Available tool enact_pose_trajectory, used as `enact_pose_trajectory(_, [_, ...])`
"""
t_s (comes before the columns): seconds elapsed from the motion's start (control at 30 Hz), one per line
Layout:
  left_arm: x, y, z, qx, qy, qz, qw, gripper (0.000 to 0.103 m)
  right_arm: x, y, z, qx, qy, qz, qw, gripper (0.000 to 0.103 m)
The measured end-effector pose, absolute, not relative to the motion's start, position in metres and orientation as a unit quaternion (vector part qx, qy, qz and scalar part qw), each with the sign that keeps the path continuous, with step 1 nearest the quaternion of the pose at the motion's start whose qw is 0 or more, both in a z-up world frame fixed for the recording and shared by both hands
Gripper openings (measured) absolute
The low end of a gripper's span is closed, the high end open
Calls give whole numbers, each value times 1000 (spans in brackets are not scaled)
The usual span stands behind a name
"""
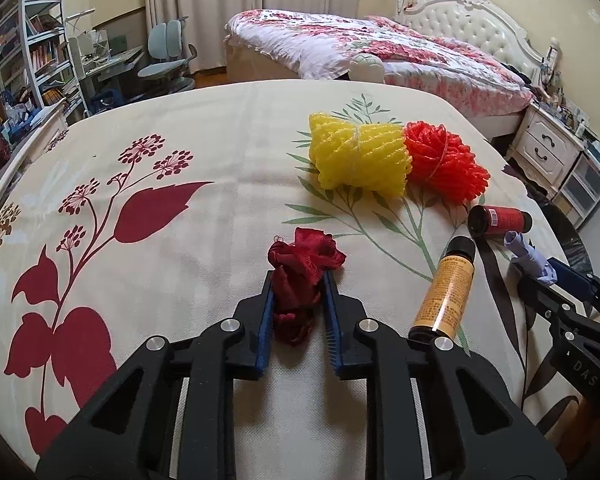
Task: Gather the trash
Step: 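Carry the ribbon and lavender cloth over the black bin with both tools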
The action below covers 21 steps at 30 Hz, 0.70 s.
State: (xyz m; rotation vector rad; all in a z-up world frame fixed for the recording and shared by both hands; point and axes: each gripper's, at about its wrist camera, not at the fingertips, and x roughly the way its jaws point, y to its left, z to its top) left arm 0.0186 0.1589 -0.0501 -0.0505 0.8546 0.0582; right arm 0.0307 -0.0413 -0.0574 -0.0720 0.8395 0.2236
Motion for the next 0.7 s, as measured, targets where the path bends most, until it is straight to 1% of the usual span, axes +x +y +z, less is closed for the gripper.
enact_pose_trajectory(0.37, [4, 145, -21, -31, 375, 20, 926, 21, 25, -62, -33, -22, 377, 91, 922, 43])
enact_pose_trajectory(0.7, [14, 92, 4, -19, 344, -37, 938, 21, 30, -116, -14, -6, 349, 21, 937, 43])
